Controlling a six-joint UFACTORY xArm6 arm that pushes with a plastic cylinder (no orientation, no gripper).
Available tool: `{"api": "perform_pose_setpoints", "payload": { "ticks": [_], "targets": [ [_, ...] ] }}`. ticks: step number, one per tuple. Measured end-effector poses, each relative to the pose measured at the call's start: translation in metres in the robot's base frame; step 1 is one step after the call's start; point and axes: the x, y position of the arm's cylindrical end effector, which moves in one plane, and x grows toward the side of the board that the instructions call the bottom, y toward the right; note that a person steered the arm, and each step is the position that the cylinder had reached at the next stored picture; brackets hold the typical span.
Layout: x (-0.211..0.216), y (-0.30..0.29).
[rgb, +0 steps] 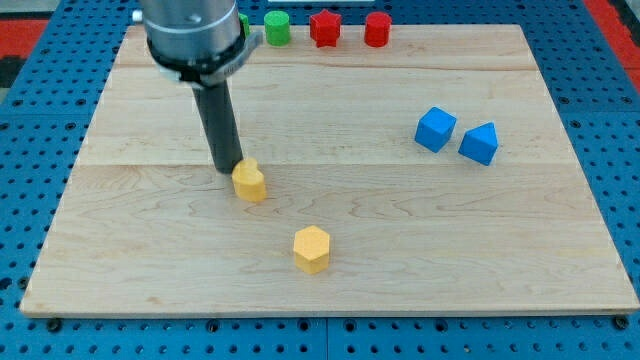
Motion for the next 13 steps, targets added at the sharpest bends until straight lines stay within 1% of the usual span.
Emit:
{"api": "perform_pose_setpoints", "payload": {
  "ticks": [1,2,3,4,5,6,11,13],
  "targets": [
    [0.048,0.044],
    [0.044,0.044],
    [-0.004,0.056],
    [-0.032,0.082],
    [-0.044,0.092],
    [-0.044,0.087],
    [-0.044,0.006],
    [-0.044,-0.003]
  ]
}}
